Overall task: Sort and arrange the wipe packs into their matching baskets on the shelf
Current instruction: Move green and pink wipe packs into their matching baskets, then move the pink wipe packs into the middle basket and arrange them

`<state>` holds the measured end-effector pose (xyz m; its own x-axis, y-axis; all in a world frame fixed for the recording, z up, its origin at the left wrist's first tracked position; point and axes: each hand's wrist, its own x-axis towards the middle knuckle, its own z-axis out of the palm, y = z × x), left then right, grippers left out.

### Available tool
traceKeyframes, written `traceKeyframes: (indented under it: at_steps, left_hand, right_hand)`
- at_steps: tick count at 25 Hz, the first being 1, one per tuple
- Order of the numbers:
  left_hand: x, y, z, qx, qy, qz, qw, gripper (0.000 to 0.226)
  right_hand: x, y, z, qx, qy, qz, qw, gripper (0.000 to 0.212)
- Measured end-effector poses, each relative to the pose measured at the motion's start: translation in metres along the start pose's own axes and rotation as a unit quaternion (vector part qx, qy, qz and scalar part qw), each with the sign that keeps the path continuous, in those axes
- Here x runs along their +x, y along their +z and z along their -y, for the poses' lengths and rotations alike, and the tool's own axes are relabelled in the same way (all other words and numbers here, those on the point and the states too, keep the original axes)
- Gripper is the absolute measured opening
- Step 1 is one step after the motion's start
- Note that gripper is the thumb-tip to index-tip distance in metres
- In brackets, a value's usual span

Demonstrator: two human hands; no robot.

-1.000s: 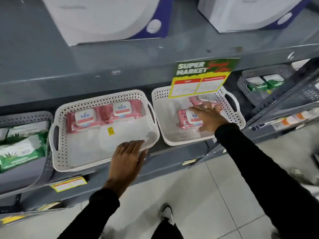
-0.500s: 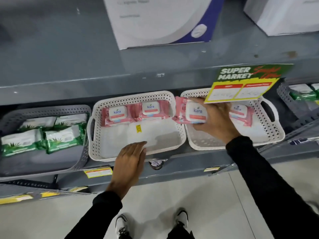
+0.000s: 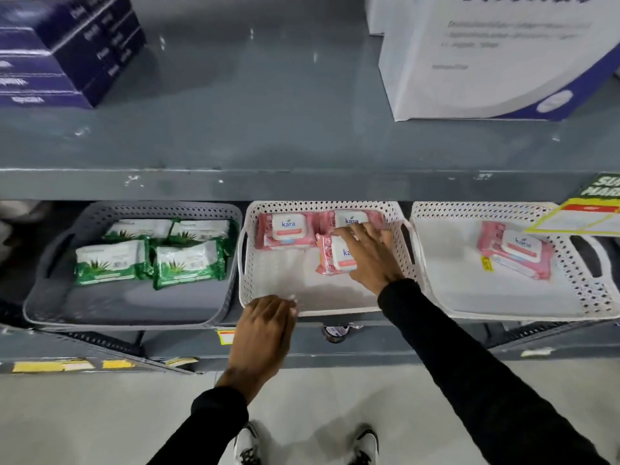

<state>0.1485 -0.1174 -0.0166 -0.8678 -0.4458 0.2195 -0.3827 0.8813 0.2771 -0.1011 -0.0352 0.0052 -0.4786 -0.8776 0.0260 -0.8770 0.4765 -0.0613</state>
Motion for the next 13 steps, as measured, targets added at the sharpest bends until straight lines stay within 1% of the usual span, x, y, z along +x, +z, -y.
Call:
traceKeyframes:
  at_steps: [4, 6, 9, 10, 13]
  left_hand:
    - [0.009, 0.003, -0.021, -0.020, -0.011, -0.007, 1.000, 0.036]
    - [0.021, 0.007, -0.042, -0.036, 0.005, 0.001, 0.999, 0.037]
    - [0.042, 0.017, -0.086, -0.062, 0.049, 0.033, 0.996, 0.040]
    - [0.048, 0.021, -0.100, -0.063, 0.066, 0.044, 0.995, 0.042]
    - [0.064, 0.034, -0.139, -0.047, 0.102, 0.062, 0.992, 0.044]
  right_hand:
    - [-0.013, -0.007, -0.016, 0.077, -0.004, 0.035, 0.996, 0.101]
    - [-0.024, -0.018, -0.035, 0.118, 0.015, 0.018, 0.993, 0.100]
    - [-0.049, -0.033, -0.095, 0.187, 0.082, -0.061, 0.977, 0.079]
    - [-0.056, -0.035, -0.121, 0.187, 0.116, -0.080, 0.972, 0.072]
    - [-0.078, -0.032, -0.211, 0.177, 0.233, -0.085, 0.953, 0.058]
